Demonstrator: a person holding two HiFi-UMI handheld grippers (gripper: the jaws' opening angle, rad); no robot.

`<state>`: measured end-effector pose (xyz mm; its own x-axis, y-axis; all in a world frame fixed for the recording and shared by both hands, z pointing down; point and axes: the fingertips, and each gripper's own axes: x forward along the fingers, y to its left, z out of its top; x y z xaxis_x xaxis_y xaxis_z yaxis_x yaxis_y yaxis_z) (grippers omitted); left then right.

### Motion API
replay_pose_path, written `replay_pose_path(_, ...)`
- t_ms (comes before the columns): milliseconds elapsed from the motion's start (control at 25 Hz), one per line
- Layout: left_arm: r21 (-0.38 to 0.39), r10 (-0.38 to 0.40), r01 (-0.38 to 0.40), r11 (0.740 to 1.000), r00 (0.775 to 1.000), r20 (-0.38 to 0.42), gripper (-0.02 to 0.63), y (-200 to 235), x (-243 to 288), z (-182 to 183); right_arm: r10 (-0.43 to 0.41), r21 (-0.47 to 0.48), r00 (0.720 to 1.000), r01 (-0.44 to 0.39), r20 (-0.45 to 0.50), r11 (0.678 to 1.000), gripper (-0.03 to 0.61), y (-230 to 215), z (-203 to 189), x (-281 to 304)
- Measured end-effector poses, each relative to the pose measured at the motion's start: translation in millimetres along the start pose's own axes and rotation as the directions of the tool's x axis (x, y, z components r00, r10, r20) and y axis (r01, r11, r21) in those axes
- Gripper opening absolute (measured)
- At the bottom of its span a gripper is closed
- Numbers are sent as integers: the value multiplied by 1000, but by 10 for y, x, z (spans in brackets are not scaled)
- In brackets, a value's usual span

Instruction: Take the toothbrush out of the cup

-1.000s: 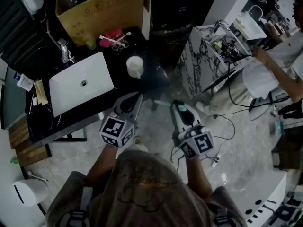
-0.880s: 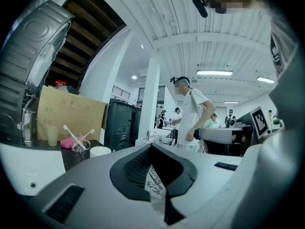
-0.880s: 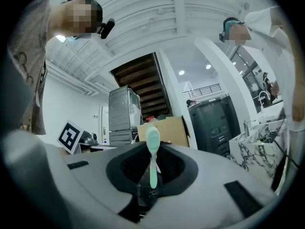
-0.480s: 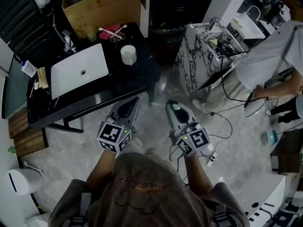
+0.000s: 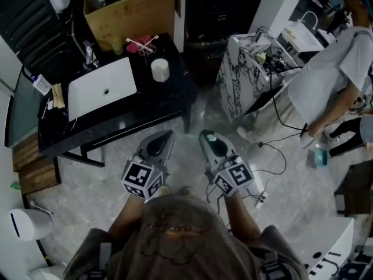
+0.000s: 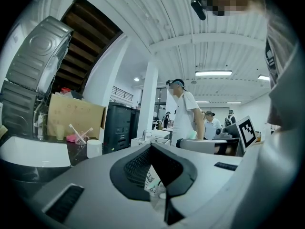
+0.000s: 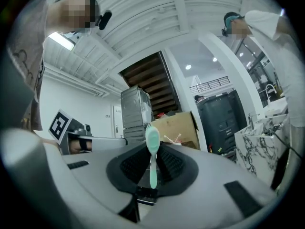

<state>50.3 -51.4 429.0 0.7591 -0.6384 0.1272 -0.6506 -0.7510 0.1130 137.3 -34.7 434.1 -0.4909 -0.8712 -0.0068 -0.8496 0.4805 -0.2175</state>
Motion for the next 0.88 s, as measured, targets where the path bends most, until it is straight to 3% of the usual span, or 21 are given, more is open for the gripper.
replay_pose_path(880, 24, -32, 32, 999, 999, 13, 2, 105, -155, 24, 16, 6, 999, -17, 30, 1000, 32, 355, -37, 148)
